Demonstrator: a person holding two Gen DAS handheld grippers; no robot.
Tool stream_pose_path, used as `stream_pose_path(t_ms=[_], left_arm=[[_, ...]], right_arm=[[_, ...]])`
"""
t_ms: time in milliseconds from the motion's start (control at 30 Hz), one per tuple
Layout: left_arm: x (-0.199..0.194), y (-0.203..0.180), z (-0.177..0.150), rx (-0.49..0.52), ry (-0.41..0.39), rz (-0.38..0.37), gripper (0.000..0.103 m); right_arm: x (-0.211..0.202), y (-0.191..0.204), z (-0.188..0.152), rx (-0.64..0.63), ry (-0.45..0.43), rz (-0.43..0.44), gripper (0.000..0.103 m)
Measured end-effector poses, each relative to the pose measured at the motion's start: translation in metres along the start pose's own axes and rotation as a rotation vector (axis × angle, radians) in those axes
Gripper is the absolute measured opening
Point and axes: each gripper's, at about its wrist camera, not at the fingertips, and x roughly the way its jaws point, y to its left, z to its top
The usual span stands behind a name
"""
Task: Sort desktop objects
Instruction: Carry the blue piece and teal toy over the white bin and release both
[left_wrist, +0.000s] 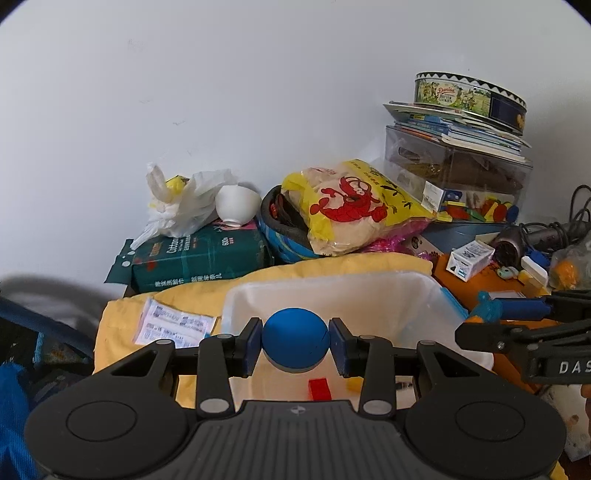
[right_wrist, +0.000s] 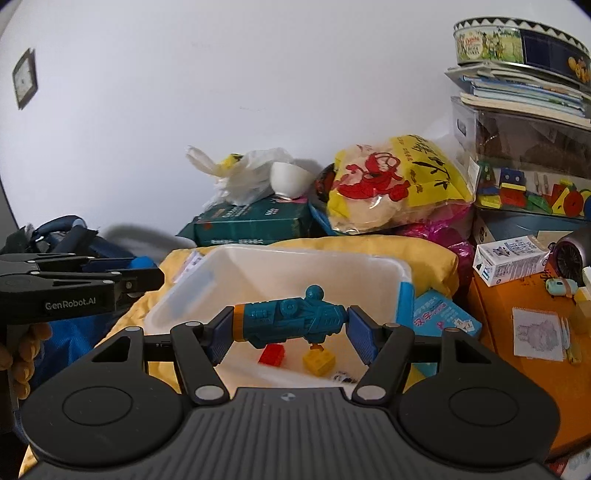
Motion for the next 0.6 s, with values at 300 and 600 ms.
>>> stream_pose_path(t_ms=[300,600], left_arm=[[0.034,0.0,0.012,-0.003,0.052,0.026,0.043],[0.045,0.006,0.0,0.037,0.092,0.076,0.059]], right_arm=[[0.032,-0.008,0.014,-0.033,0.033,-0.032,0.068],[0.048,-0.021,0.014,-0.029,0.045,-0.05,0.083]])
